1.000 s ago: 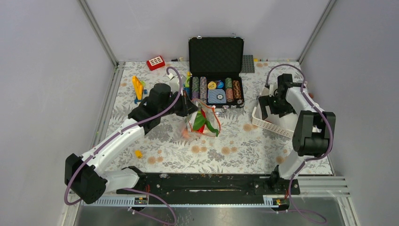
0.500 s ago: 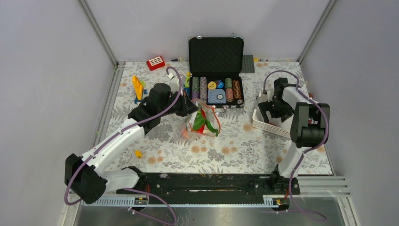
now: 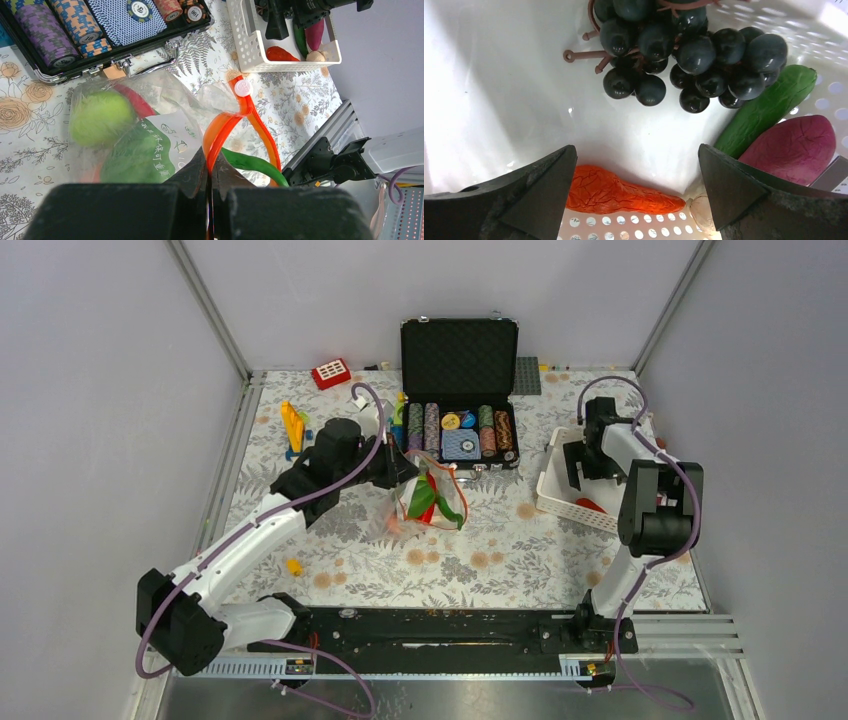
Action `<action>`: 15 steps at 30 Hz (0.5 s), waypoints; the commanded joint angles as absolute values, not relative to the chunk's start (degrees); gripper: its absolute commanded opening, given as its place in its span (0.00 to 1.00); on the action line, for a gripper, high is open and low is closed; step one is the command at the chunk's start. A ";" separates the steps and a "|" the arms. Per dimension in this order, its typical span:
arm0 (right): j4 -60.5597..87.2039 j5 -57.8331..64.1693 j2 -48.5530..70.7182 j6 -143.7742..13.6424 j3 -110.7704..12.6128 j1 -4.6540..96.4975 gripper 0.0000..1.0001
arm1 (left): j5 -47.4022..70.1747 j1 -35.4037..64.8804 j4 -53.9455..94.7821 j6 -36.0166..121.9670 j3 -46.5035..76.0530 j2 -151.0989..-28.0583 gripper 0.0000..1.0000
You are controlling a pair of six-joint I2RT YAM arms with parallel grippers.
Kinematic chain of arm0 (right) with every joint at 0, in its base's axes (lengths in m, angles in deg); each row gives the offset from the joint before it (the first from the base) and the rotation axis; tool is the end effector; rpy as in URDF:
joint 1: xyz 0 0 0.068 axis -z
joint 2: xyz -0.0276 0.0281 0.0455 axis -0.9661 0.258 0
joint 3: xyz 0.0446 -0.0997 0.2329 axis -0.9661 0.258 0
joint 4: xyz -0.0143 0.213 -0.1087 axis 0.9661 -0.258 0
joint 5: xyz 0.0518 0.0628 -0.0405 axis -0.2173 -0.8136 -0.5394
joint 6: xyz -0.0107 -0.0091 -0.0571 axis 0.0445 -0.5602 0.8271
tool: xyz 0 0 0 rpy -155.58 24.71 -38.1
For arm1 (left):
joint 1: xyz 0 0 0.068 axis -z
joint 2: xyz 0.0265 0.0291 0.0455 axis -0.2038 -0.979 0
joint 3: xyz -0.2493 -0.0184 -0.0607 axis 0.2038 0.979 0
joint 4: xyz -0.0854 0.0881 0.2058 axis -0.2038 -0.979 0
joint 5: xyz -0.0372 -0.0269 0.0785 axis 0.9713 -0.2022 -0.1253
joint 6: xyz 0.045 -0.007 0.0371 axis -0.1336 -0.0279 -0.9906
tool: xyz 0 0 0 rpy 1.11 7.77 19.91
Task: Place the food in the zip-top bag and seal the zipper
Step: Pick up the fake vegetable from the bin.
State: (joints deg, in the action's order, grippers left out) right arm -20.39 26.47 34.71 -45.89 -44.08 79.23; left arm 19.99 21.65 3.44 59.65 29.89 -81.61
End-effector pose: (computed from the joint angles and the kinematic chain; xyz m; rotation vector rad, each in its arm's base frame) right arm 0.3406 -0.0364 0.1719 -0.1251 2.7713 -0.4536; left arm 0.2081 -0.1520 0.3125 0.2948 2.1110 -0.9597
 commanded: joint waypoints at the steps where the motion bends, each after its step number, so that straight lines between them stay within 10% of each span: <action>1: -18.90 25.19 30.60 -47.15 -45.53 79.61 1.00 | 19.71 21.26 7.21 59.16 30.35 -79.16 0.00; 15: -31.56 20.80 34.99 -28.52 -43.92 80.32 1.00 | 19.76 20.81 6.59 58.09 30.27 -78.86 0.00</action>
State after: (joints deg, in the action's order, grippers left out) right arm -26.51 16.79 32.00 -33.30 -43.66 79.63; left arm 19.81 21.41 3.42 59.36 30.43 -80.85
